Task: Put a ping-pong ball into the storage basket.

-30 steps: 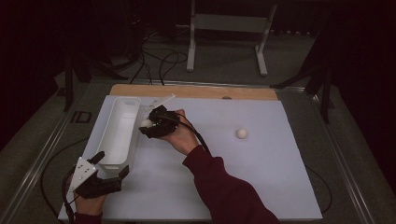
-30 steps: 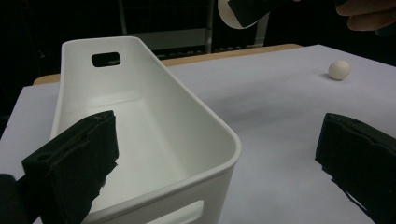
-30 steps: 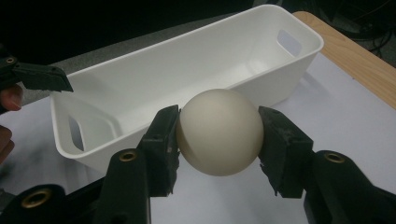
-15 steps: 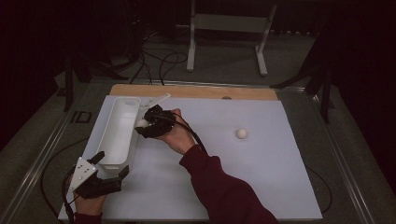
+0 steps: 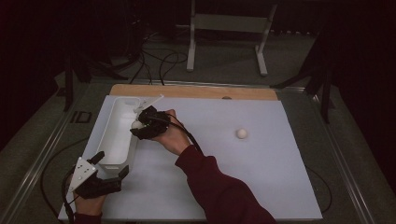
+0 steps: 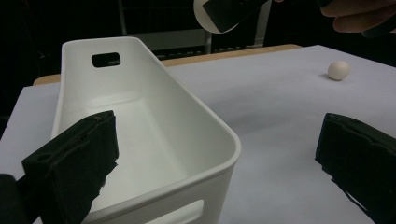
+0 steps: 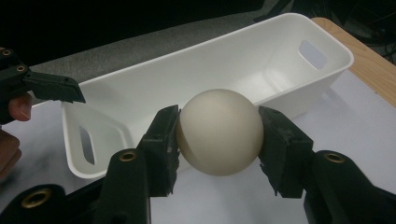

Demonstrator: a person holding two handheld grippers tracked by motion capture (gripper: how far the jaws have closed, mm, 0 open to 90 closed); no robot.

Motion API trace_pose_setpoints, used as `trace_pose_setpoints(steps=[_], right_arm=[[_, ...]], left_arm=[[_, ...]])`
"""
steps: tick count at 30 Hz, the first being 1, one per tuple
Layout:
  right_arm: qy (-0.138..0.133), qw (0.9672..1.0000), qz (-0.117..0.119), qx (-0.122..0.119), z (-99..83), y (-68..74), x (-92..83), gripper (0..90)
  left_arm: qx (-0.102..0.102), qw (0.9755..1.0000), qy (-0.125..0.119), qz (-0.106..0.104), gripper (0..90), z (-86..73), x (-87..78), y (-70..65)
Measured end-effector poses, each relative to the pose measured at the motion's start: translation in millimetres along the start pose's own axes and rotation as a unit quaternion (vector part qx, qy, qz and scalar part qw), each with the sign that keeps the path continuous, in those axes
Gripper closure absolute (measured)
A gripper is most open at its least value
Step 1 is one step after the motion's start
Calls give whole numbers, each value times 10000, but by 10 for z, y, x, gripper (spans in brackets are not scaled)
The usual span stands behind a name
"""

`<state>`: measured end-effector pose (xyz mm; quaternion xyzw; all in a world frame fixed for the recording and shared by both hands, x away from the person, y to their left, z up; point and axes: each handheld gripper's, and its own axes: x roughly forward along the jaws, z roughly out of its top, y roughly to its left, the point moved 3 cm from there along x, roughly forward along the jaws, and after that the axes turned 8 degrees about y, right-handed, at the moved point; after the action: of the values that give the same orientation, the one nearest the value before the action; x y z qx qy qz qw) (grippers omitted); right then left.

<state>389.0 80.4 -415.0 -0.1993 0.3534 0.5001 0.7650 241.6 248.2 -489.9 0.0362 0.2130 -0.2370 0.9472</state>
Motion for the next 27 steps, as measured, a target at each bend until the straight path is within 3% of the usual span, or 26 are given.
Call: trace_pose_setpoints(steps=[27], right_arm=[[-43,9998,125,-132,138,127,75,504]], left_arm=[[-1,10000,3,2,1,-1,-4,2]])
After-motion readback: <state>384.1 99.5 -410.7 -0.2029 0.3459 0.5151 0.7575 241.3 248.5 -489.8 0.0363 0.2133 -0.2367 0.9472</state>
